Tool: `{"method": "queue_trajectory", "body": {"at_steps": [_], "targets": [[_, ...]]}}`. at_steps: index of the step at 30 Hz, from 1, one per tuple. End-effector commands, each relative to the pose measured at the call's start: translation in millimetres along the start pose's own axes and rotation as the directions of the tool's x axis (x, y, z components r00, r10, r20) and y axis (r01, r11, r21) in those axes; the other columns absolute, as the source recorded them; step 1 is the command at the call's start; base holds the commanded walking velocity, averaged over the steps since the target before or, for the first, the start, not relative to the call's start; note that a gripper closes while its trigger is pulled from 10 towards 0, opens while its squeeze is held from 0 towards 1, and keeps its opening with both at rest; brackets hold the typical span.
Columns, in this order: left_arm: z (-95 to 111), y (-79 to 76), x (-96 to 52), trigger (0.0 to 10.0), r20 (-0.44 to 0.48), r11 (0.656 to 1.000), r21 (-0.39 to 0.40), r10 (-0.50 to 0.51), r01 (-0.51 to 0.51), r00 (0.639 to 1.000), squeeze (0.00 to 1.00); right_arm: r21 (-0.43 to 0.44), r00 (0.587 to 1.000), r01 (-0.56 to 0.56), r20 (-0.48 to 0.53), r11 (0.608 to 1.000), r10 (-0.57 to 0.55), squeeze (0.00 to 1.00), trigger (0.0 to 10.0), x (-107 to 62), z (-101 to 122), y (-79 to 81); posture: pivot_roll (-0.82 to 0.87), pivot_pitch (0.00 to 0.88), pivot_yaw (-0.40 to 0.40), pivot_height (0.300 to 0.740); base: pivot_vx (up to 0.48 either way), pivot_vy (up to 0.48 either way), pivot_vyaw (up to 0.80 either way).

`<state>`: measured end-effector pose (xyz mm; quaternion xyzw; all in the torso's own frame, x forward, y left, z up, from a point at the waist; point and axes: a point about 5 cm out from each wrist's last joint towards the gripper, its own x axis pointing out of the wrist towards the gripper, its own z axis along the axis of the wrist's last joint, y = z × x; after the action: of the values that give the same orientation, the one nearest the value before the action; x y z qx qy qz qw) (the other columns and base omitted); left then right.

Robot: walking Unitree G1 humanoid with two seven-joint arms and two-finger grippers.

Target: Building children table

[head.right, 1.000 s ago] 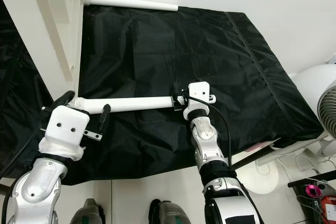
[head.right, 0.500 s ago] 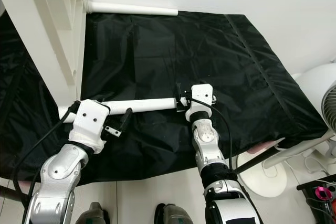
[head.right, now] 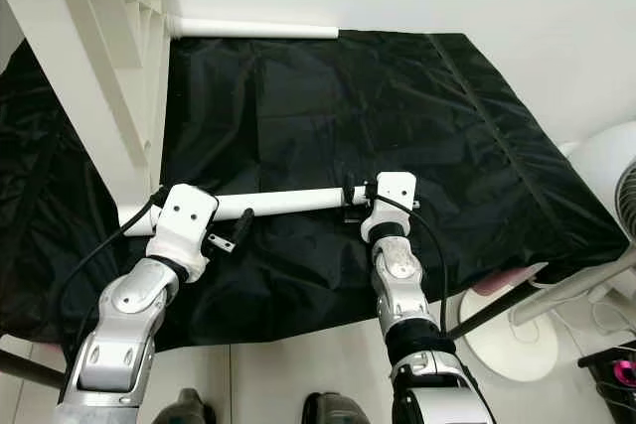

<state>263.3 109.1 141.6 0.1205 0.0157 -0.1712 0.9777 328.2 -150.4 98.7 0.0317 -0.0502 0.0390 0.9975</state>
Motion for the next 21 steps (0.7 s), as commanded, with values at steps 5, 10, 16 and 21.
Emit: {"method": "queue_trajectory", "body": {"at_steps": [5,10,16,21], "targets": [[5,4.8,13.7,10.0,0.002,0.982,-0.050,0.181,-0.181,0.983,0.00,0.087,0.991,-0.114,-0.066,0.990,0.120,0.00,10.0,-7.3,-12,13.4,0.03,0.026,-0.018,0.740,0.000,0.000,0.00],[6,7.9,19.0,10.0,0.005,0.979,-0.059,0.196,-0.195,0.981,0.00,0.093,0.992,-0.116,-0.043,0.989,0.120,0.00,10.0,-7.9,-8,13.3,0.02,0.021,-0.022,0.740,0.000,0.000,0.00],[7,10.1,26.3,10.0,0.024,0.973,-0.093,0.212,-0.209,0.977,0.00,-0.011,0.992,-0.070,0.108,0.998,0.071,0.00,10.0,-12.0,14,5.1,0.02,0.021,-0.022,0.740,0.000,0.000,0.00],[4,16.1,31.2,10.0,0.021,0.960,-0.095,0.266,-0.263,0.964,0.00,-0.064,0.991,-0.027,0.126,0.998,0.035,0.00,10.0,-16.9,19,-1.4,0.01,0.006,-0.039,0.740,0.000,0.000,0.00]]}}
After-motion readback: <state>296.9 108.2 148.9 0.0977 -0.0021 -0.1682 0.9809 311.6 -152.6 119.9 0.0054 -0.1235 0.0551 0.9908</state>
